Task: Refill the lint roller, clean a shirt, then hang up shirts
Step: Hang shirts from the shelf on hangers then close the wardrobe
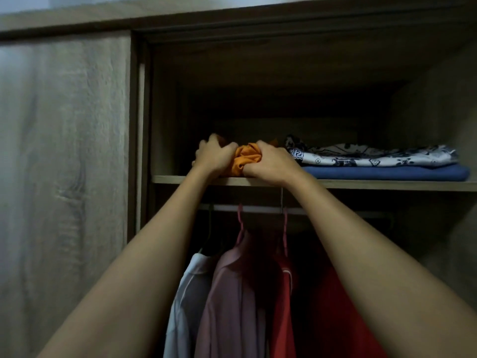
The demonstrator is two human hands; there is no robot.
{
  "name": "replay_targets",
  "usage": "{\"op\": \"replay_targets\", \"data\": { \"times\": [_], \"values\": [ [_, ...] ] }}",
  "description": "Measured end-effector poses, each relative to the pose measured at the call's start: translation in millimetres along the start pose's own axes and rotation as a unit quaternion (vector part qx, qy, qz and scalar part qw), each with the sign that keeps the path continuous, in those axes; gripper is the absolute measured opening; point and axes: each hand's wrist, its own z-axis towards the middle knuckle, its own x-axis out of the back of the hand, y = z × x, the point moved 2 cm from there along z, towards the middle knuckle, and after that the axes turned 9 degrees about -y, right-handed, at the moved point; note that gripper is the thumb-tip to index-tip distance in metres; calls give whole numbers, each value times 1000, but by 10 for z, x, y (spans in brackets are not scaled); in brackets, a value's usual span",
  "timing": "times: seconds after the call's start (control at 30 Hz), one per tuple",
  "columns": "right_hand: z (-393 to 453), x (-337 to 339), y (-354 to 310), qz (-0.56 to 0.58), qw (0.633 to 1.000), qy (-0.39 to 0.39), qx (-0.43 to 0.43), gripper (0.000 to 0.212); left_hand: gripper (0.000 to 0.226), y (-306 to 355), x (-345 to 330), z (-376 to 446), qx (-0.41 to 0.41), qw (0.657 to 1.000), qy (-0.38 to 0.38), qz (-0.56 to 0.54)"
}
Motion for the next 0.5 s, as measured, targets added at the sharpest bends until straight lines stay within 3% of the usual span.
{"op": "replay_targets", "data": {
  "times": [0.17,0.3,0.43,0.5],
  "values": [
    [-51,7,-10,-10,998,39,45,40,57,53,-16,-34,-2,991,-132,-1],
    [-170,34,-60,26,998,44,37,30,69,97,54,-222,-11,992,-125,5],
    [-564,37,-256,21,991,113,61,18,33,218,149,-722,-84,995,-51,-30],
    [-926,-69,-363,-1,985,153,85,18,28,171,160,-1096,-94,990,-37,-102]
  ]
}}
